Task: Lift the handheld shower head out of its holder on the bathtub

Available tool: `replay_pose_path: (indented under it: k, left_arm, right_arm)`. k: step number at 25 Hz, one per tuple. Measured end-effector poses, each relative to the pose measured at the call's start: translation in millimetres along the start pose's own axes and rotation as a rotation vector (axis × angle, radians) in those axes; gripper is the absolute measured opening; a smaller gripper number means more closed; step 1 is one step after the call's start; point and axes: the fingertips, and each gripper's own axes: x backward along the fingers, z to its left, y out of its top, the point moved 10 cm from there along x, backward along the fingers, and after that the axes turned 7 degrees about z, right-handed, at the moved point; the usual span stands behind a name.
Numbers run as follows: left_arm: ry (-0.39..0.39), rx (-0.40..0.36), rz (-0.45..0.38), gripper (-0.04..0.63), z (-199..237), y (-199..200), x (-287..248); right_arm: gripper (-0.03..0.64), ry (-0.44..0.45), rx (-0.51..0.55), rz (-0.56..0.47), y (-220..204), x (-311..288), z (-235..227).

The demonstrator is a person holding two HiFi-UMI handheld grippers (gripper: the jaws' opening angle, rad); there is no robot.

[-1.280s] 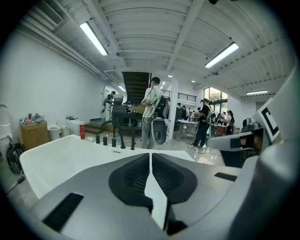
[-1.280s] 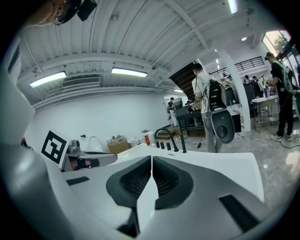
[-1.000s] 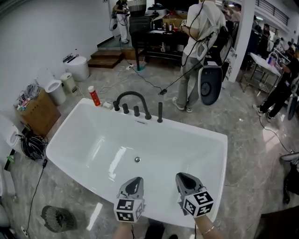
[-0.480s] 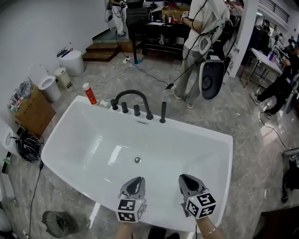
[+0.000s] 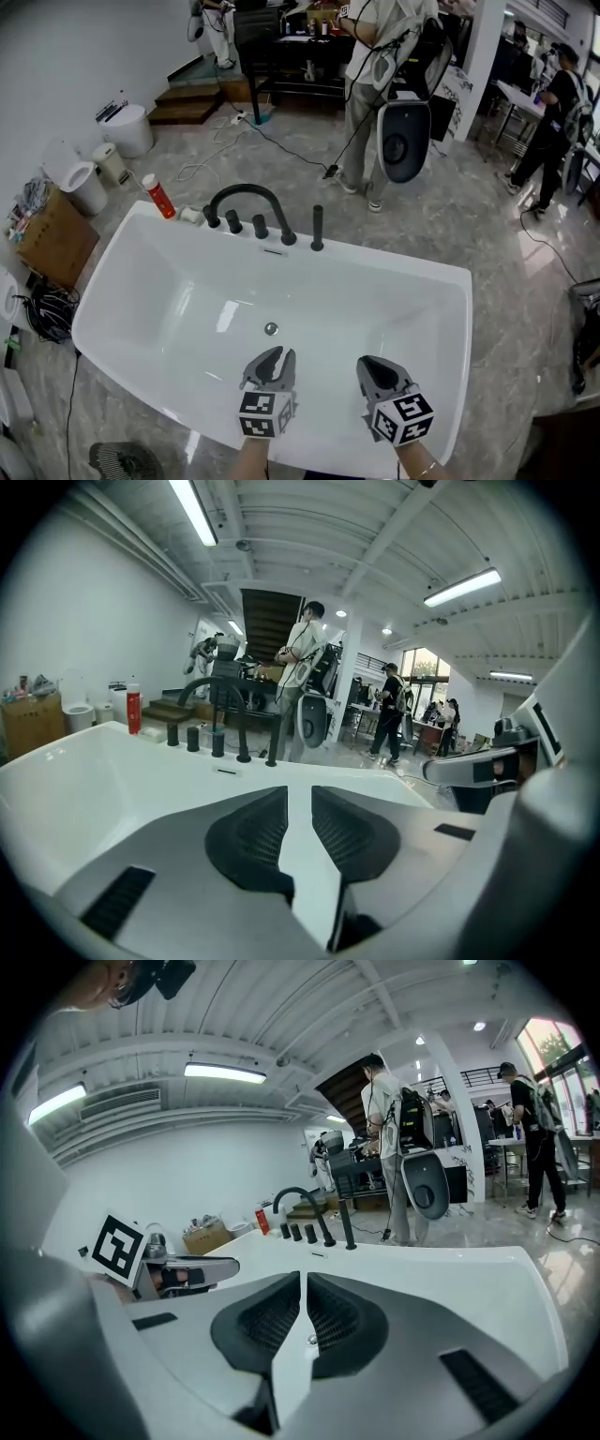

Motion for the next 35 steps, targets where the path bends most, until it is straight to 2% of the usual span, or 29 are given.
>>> replay_pose_path:
  k: [6, 15, 35]
  left_arm:
    - [0.006, -0.024, -0.012, 0.095, 13, 16, -88]
    - [0.072, -0.047, -0.033, 0.129, 23, 34, -208]
    - [0.151, -0.057, -0.022, 0.201, 28, 51, -399]
  right_arm:
    - [0.029, -0.006, 0.004, -0.003, -3, -51, -40]
    - [0.025, 0.000, -0.001, -0.022, -10, -111, -101]
    - [0.021, -0.003, -0.037, -0.045, -42, -178, -219]
